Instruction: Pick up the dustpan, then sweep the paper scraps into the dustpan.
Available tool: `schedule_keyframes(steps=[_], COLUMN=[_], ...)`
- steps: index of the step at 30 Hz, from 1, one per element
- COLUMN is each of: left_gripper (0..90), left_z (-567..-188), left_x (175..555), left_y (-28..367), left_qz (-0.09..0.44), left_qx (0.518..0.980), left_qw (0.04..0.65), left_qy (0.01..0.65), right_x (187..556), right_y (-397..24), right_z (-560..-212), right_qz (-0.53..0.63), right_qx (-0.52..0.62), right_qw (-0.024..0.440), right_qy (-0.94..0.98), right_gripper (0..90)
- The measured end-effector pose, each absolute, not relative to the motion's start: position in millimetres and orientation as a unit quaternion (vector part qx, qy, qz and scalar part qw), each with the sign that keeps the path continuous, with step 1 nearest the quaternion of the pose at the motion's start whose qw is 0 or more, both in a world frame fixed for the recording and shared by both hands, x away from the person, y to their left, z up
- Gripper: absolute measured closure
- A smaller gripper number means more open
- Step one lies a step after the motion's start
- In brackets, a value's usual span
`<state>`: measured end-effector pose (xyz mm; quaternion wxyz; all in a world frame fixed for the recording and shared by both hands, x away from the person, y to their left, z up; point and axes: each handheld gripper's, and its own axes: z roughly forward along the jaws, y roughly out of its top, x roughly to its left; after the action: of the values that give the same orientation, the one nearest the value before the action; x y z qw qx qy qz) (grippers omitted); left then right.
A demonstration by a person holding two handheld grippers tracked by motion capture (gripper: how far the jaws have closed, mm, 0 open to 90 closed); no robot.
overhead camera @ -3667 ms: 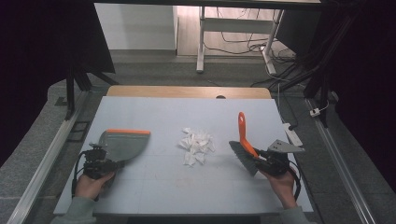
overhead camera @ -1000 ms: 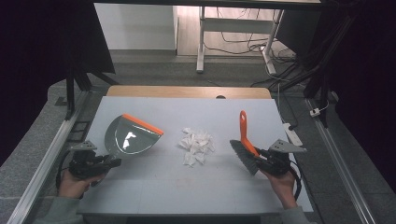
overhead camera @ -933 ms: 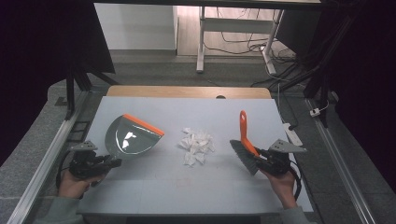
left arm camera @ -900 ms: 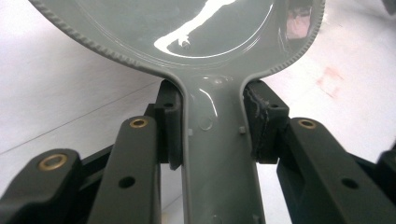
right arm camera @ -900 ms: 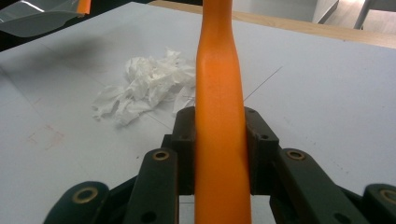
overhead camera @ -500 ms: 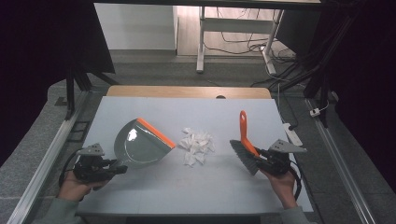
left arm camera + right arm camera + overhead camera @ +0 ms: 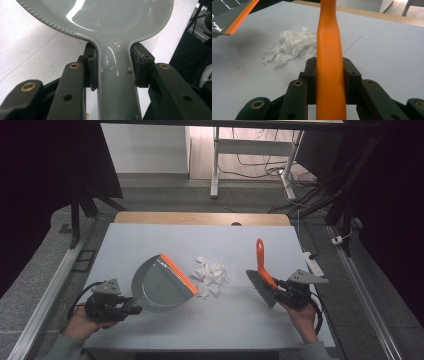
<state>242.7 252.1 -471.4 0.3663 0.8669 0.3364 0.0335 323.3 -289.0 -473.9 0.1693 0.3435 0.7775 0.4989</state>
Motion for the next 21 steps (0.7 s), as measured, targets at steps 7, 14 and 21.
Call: schedule_keyframes(steps=[7, 14, 21], left_gripper=[61.5, 61.4, 61.4], left_z=[-472, -477, -481], left_x=[240, 237, 236], left_y=[250, 244, 245], left_qz=[0.03, 0.016, 0.009], left_qx=[0.871, 0.887, 0.891], left_qw=[0.36, 0.342, 0.329], left_qy=[0.333, 0.311, 0.314], right_x=[322, 321, 322], right_y=[-287, -280, -275], right_z=[-471, -470, -470], right_qz=[0.504, 0.504, 0.501], right_qx=[0.341, 0.338, 0.337], right_qw=[0.169, 0.167, 0.167], right_qy=[0.775, 0.777, 0.779], right_gripper=[69.8, 69.8, 69.8])
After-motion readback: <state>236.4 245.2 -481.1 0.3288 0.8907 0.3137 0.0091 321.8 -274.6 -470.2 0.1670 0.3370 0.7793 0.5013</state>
